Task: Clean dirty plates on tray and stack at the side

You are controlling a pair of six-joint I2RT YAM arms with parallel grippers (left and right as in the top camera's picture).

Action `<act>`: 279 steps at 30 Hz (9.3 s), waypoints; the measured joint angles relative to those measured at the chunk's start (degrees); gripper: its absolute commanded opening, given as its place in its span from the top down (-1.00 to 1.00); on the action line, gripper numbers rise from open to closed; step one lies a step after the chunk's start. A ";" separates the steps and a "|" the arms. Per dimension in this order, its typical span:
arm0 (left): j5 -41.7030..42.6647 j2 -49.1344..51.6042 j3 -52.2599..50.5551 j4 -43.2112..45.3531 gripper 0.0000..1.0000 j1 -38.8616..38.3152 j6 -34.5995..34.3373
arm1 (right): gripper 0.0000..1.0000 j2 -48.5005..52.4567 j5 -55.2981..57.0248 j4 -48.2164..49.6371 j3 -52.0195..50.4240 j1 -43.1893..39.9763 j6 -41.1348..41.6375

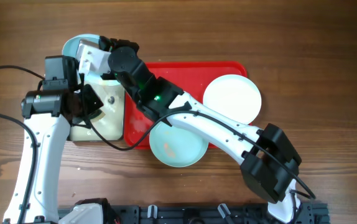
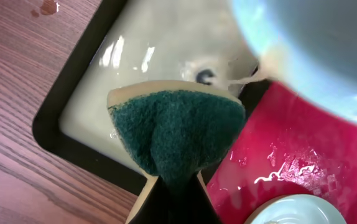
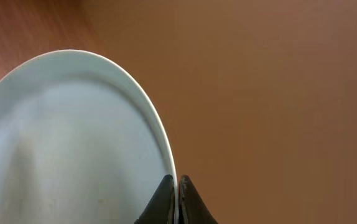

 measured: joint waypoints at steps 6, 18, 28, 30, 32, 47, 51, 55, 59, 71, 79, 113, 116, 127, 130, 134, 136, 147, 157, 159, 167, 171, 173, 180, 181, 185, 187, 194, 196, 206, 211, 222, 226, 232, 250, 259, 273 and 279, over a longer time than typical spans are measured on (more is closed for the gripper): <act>0.02 0.00 -0.04 0.07 0.92 0.24 0.00 | 0.92 0.00 2.38 3.45 0.00 0.00 -7.19; 0.02 0.00 -0.09 0.02 0.92 0.24 0.00 | 0.91 0.00 2.97 3.69 0.00 0.00 -8.52; 0.02 0.00 -0.09 0.00 0.92 0.24 0.00 | 0.91 0.00 2.97 3.58 0.00 0.00 -8.50; 0.02 0.00 -0.09 0.00 0.92 0.24 0.00 | 0.91 0.00 2.97 3.58 0.00 0.00 -8.50; 0.02 0.00 -0.09 -0.02 0.92 0.24 0.00 | 0.91 0.02 2.97 3.58 0.00 0.00 -8.50; 0.02 0.00 -0.11 0.02 0.92 0.24 0.00 | 0.91 0.70 2.80 0.42 0.00 0.33 1.84; 0.02 0.00 -0.11 0.04 0.92 0.24 0.00 | 0.91 0.70 2.73 0.33 0.00 0.33 2.19; 0.02 0.00 -0.11 0.04 0.92 0.24 0.00 | 0.91 0.70 2.99 0.28 0.00 0.35 1.97; 0.02 0.00 -0.11 0.07 0.92 0.22 0.00 | 0.91 0.70 3.82 -4.48 0.04 0.24 13.03; 0.20 0.00 -0.11 0.42 0.92 0.17 0.00 | 0.91 0.59 -19.30 -23.34 0.04 -11.85 50.88; 0.22 0.00 -0.11 1.55 0.92 0.17 0.00 | 0.91 -11.30 -27.93 -39.36 0.00 -26.64 58.45; 0.22 0.00 -0.11 2.14 0.92 0.17 0.00 | 0.91 -7.19 -20.31 -48.85 -17.27 -75.49 63.91; 0.22 0.00 -0.11 2.10 0.92 0.17 0.00 | 0.84 -6.08 -20.20 -47.21 -19.93 -75.49 63.89; 0.22 0.00 -0.11 2.01 0.92 0.17 0.00 | 0.01 -7.39 -31.34 -59.39 -13.84 -73.18 55.74; 0.22 0.00 -0.11 2.03 0.92 0.17 0.00 | 0.02 -12.28 -38.88 -66.34 -11.21 -66.25 53.66; 0.22 0.00 -0.11 2.01 0.92 0.17 0.00 | 0.02 -14.05 -43.10 -73.85 -10.73 -56.41 52.19; 0.22 0.00 -0.11 2.03 0.92 0.17 0.00 | 0.01 -14.05 -43.85 -74.55 -11.54 -51.06 50.99; 0.24 0.00 -0.11 2.01 0.92 0.17 0.00 | 0.13 -14.08 -35.85 -66.88 -20.06 -27.02 46.88; 0.22 0.00 -0.11 1.77 0.92 0.17 0.00 | 0.22 -14.05 -32.33 -51.25 -30.56 -21.05 40.65; 0.22 0.00 -0.11 1.79 0.92 0.17 0.00 | 0.29 -14.05 -30.86 -48.59 -30.67 -21.05 40.24; 0.22 0.00 -0.11 1.68 0.92 0.17 0.00 | 0.38 -14.05 -29.64 -44.98 -33.24 -21.05 38.95; 0.22 0.00 -0.11 1.55 0.92 0.17 0.00 | 0.43 -14.05 -29.59 -44.28 -33.88 -21.05 38.73; 0.22 0.00 -0.11 1.44 0.92 0.17 0.00 | 0.45 -14.05 -29.59 -44.30 -33.94 -21.05 38.71; 0.22 0.00 -0.11 1.14 0.92 0.17 0.00 | 0.56 -14.05 -29.59 -44.13 -34.86 -21.05 38.71; 0.24 0.00 -0.11 1.14 0.92 0.17 0.00 | 0.65 -14.05 -29.59 -44.11 -35.43 -21.05 38.71; 0.22 0.00 -0.11 1.14 0.92 0.17 0.00 | 0.87 -14.05 -29.53 -44.15 -36.98 -21.05 38.51; 0.22 0.00 -0.11 1.14 0.92 0.17 0.00 | 0.91 -14.05 -29.62 -43.91 -37.00 -21.05 38.60; 0.22 0.00 -0.11 1.14 0.92 0.17 0.00 | 0.91 -14.05 -30.38 -33.53 -37.24 -21.05 44.61; 0.24 0.00 -0.11 1.18 0.92 0.17 0.00 | 0.92 -14.05 -30.47 -28.87 -37.40 -21.05 47.60; 0.22 0.00 -0.11 1.20 0.92 0.17 0.68 | 0.91 -14.05 -18.14 -15.89 -37.53 -21.05 60.15; 0.22 0.00 -0.11 1.84 0.92 0.17 0.94 | 0.91 -12.94 -14.78 -13.18 -37.53 -21.05 61.48; 0.22 0.00 -0.11 2.23 0.92 0.17 1.38 | 0.14 -8.39 -14.45 -17.03 -33.46 -21.38 62.14; 0.24 0.00 -0.11 3.02 0.92 0.17 1.57 | 0.16 -8.31 -18.75 -28.26 -23.74 -23.04 62.12; 0.24 0.00 -0.11 3.15 0.92 0.17 1.57 | 0.22 -7.98 -23.12 -32.48 -19.45 -24.90 62.12; 0.24 0.00 -0.11 3.39 0.92 0.17 4.07 | 0.91 -0.02 -23.82 -34.23 -19.71 -24.70 62.27; 6.34 3.98 -0.15 11.23 0.92 -2.75 12.09 | 0.81 -0.02 -20.24 -32.17 -19.74 -24.68 66.64; 7.93 10.58 -0.20 16.81 0.92 -17.16 13.18 | 0.91 -0.02 -23.87 -32.65 -19.74 -24.98 66.42; 7.93 10.58 -0.20 16.83 0.92 -19.08 12.72 | 0.91 -0.02 -22.84 -31.39 -19.74 -24.98 65.72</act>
